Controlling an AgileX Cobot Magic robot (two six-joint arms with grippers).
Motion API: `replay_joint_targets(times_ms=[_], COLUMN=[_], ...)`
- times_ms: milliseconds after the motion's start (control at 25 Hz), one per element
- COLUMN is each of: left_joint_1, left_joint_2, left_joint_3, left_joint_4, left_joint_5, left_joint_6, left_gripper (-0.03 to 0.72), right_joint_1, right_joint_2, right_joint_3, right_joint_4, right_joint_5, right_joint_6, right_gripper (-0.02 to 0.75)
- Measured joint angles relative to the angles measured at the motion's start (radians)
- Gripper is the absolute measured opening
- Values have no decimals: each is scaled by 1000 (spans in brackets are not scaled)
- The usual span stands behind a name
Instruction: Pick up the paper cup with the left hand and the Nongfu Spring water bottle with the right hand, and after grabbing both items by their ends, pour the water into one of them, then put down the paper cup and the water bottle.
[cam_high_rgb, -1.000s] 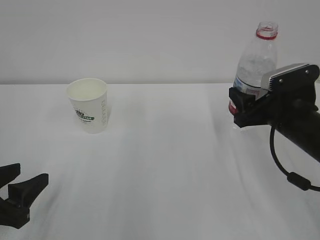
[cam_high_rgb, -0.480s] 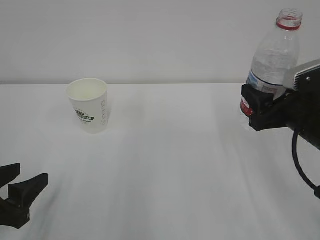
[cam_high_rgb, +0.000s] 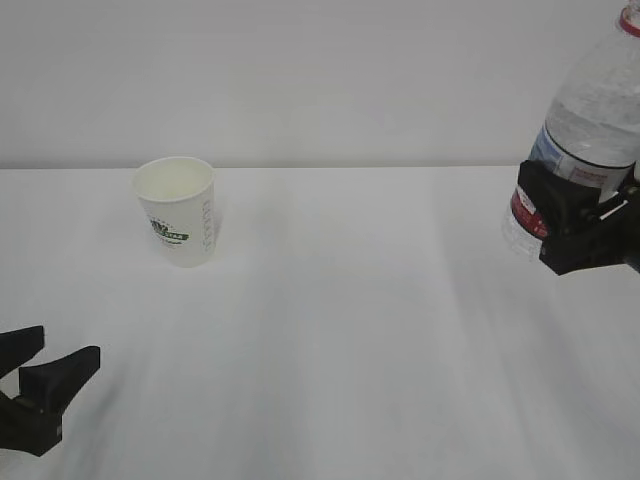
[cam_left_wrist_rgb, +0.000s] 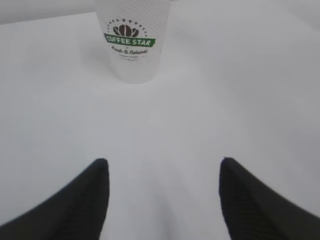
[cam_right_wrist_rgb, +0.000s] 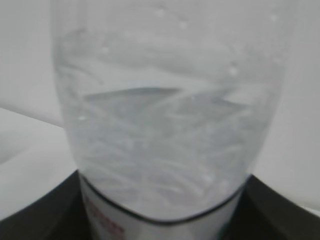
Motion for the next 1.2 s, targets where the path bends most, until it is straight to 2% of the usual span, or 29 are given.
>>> replay_joint_targets(times_ms=[200, 440, 640, 840, 1000, 1200], left_joint_1=[0, 20, 125, 240, 286, 300], left_joint_2=[0, 0, 0, 2, 5, 43], left_joint_3=[-44, -77, -120, -221, -310, -396], left_joint_4=[100, 125, 169, 287, 356, 460], left_joint_5=[0, 0, 0, 51, 155, 226], left_joint_6=[-50, -96, -105, -130, -166, -217], left_gripper=[515, 515, 517, 518, 517, 517], right_joint_1=[0, 0, 0, 0, 0, 0], right_joint_2=[-48, -57, -57, -57, -57, -57], right_joint_3=[11, 11, 11, 11, 11, 11], right_joint_4=[0, 0, 0, 0, 0, 0], right_joint_5=[57, 60, 61, 62, 64, 64], right_joint_6=[0, 0, 0, 0, 0, 0], right_gripper=[496, 496, 495, 496, 495, 495])
